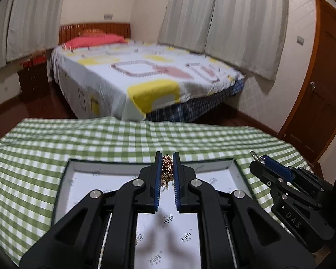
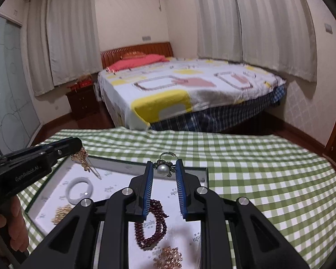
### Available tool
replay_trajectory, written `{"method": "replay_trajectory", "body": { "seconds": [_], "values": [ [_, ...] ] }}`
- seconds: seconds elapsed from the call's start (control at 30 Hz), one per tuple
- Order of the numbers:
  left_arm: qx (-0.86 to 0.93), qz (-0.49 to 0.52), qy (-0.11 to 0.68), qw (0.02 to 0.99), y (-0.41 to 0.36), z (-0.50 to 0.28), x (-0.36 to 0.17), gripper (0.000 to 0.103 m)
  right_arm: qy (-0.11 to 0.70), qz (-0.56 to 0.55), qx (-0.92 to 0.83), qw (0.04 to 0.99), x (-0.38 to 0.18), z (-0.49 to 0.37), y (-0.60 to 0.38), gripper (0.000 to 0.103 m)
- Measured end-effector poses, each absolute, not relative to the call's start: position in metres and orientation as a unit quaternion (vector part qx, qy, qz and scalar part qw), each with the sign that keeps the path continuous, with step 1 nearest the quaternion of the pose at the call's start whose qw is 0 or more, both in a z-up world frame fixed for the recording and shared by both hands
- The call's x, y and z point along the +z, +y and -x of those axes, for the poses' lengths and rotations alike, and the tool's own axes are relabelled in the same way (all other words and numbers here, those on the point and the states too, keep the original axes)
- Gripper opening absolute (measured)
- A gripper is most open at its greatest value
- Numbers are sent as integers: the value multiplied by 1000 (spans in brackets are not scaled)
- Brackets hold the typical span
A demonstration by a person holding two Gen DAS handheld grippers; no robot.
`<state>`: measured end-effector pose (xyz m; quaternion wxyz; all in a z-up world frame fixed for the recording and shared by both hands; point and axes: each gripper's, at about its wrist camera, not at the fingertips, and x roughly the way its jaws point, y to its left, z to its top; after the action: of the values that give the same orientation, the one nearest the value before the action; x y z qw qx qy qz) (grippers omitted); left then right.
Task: Organize jewelry
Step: 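Carry the gold chain and pearl ring into the green box and release both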
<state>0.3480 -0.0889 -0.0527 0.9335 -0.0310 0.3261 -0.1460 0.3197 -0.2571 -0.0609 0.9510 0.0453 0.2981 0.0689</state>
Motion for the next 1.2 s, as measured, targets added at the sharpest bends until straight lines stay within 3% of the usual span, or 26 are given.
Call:
{"method": "replay_trajectory", "body": {
  "seconds": [0.57, 0.9, 1.2],
  "values": [
    [-134, 14, 457, 879, -105, -408, -117, 10, 434, -61, 62, 897, -104, -375, -257, 21],
    [-133, 16, 485, 864, -108, -417, -131, 10, 479, -53, 53, 875, -124, -389, -258, 21],
    [-130, 17, 493, 860, -110, -422, -133, 33, 481, -55, 54, 874, -127, -389, -258, 23]
  ]
}}
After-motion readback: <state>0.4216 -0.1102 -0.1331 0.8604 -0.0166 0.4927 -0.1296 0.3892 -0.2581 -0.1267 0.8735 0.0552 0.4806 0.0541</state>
